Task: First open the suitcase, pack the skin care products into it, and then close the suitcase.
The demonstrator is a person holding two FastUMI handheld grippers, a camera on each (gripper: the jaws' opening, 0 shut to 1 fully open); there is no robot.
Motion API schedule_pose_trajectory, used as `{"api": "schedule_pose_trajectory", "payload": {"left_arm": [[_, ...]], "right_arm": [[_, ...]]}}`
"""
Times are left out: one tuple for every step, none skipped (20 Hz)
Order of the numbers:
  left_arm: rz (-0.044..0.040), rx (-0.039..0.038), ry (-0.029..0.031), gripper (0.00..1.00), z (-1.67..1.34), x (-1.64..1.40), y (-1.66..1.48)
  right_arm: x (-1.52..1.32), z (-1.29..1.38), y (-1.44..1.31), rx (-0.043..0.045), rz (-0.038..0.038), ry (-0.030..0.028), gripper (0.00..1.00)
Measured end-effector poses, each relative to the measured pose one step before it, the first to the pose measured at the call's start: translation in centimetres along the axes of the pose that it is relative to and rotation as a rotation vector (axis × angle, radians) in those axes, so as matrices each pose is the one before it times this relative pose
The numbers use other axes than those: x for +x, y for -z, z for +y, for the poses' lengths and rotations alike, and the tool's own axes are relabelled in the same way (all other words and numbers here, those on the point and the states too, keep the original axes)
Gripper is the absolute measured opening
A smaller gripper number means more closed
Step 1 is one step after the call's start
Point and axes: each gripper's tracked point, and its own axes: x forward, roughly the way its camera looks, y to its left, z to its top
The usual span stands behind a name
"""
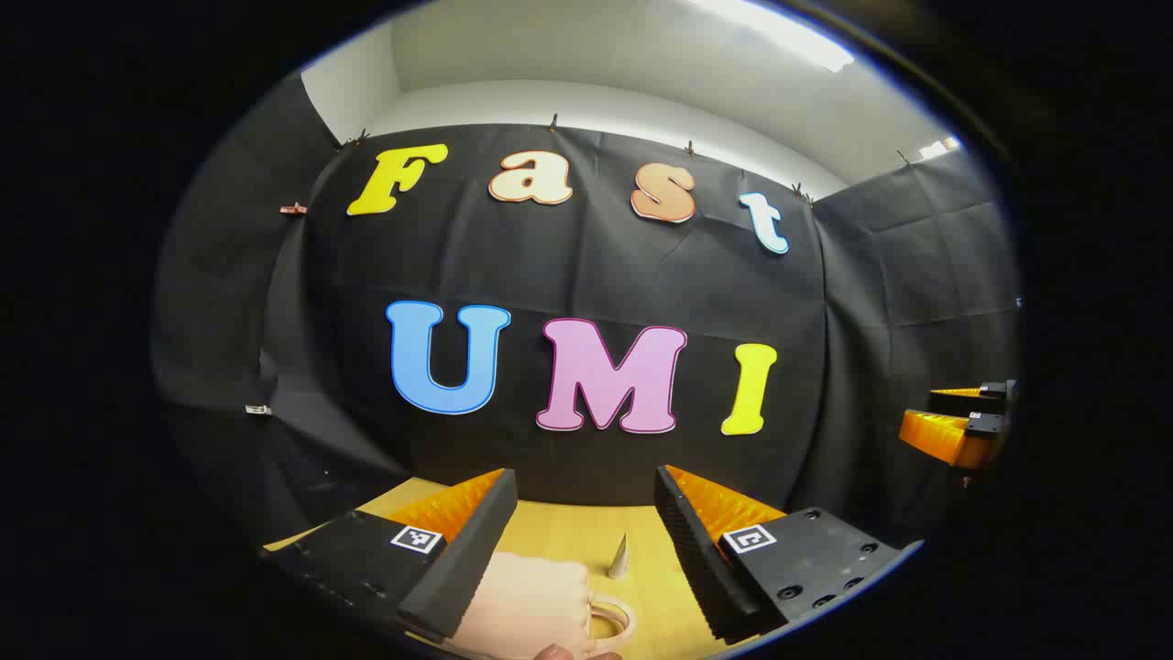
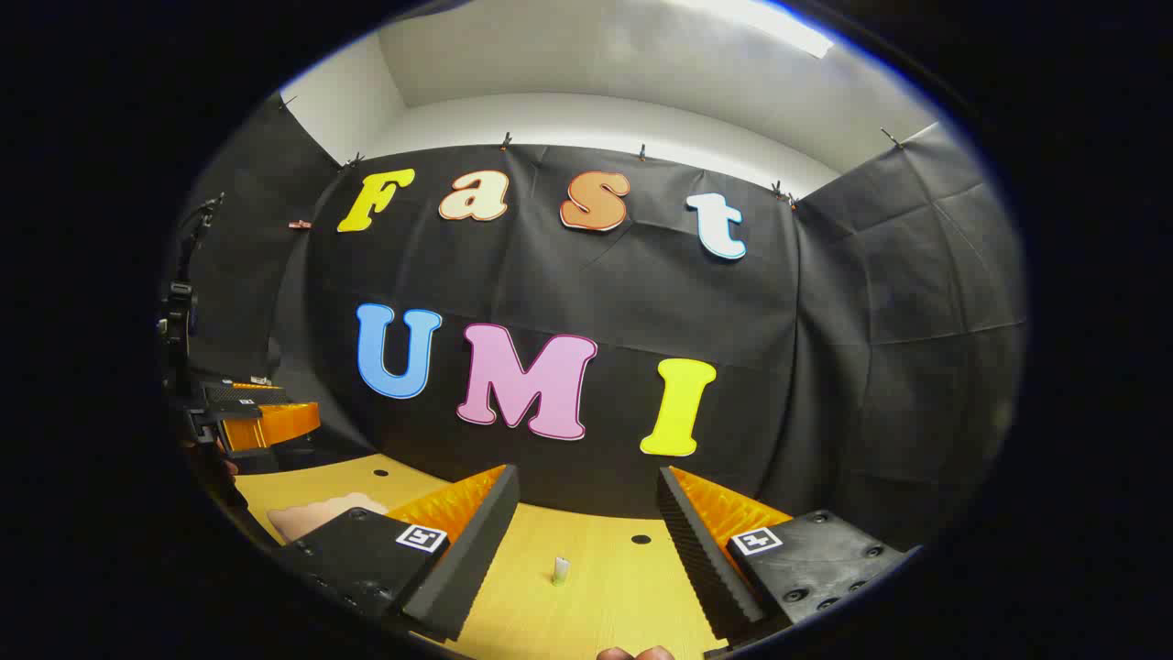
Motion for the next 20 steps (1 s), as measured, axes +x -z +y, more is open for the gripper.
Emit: {"api": "schedule_pose_trajectory", "payload": {"left_arm": [[-0.00527, 0.00899, 0.00413, 0.95, -0.036, 0.021, -0.221], [-0.00482, 0.01188, 0.00205, 0.95, 0.058, 0.002, -0.022], [-0.00241, 0.00957, -0.00032, 0.95, 0.042, -0.052, -0.124], [-0.00034, 0.00548, 0.00014, 0.95, 0.096, -0.052, 0.159], [0.00621, 0.00019, 0.00137, 0.95, 0.018, -0.074, 0.079], [0.00771, -0.00212, 0.0007, 0.95, 0.031, -0.145, 0.391], [0.00797, -0.00036, -0.00191, 0.95, 0.169, -0.016, 0.175], [0.00873, 0.00433, -0.00384, 0.95, 0.261, 0.09, 0.236], [0.00887, 0.01054, -0.00768, 0.95, 0.275, -0.017, 0.167], [0.00542, 0.00918, -0.00599, 0.95, 0.204, -0.009, 0.202], [0.00167, 0.00243, 0.00346, 0.95, -0.126, -0.116, -0.081], [-0.00053, -0.00218, 0.00655, 0.95, -0.255, -0.056, 0.029], [0.00021, -0.00352, 0.00778, 0.95, -0.263, -0.049, -0.068], [0.00089, -0.00345, 0.00662, 0.95, -0.243, 0.031, 0.127], [0.00308, -0.00383, 0.00483, 0.95, -0.179, 0.007, 0.025], [0.00434, -0.00497, 0.00713, 0.95, -0.226, -0.042, 0.226], [0.00724, -0.00557, 0.00857, 0.95, -0.382, 0.047, 0.2], [0.00976, -0.00394, 0.01009, 0.95, -0.332, -0.048, 0.424], [0.01436, 0.00136, 0.01464, 0.95, -0.393, 0.193, 0.495], [0.02703, 0.0082, 0.00841, 0.95, -0.222, 0.202, 1.134]], "right_arm": [[0.151, 0.155, 0.084, 0.00232, 0.0015, -0.00254, 0.96], [0.21, 0.256, 0.103, 0.00091, 0.00183, -0.00363, 0.96], [0.162, 0.255, 0.009, 0.00018, 0.00093, -0.00345, 0.96], [0.049, 0.112, 0.115, 0.00099, 0.00014, -0.00209, 0.96], [0.017, 0.181, 0.127, 0.0026, 0.00174, -0.00359, 0.96], [0.085, 0.228, 0.158, 0.0034, 0.00332, -0.00498, 0.96], [0.071, 0.157, 0.166, 0.0024, 0.00497, -0.00333, 0.96], [0.067, -0.051, 0.177, 0.00246, 0.00255, -0.00079, 0.96], [-0.047, -0.075, 0.06, 0.00303, 0.00152, 0.00025, 0.94], [0.096, 0.095, -0.162, 0.00372, -0.00071, 0.00067, 0.94], [-0.044, -0.078, -0.014, 0.00299, -0.00167, 0.00199, 0.96], [0.002, -0.158, -0.055, 0.00051, -0.00188, 0.00332, 0.96], [-0.059, -0.02, 0.048, -0.00125, -0.00055, 0.00152, 0.96], [-0.11, -0.09, 0.104, -0.0026, 0.00109, 0.00055, 0.96], [-0.159, -0.109, 0.03, -0.00387, 0.0006, 0.00122, 0.96], [-0.037, -0.186, -0.059, -0.00488, 0.00054, 0.00371, 0.96], [-0.158, -0.183, 0.029, -0.00509, 0.00024, 0.00398, 0.96], [-0.14, -0.166, 0.035, -0.00475, -0.0004, 0.00582, 0.96], [-0.15, -0.296, 0.053, -0.0017, 0.00136, 0.00717, 0.96], [-0.097, -0.241, 0.172, 0.00209, 0.00288, 0.00742, 0.96]]}}
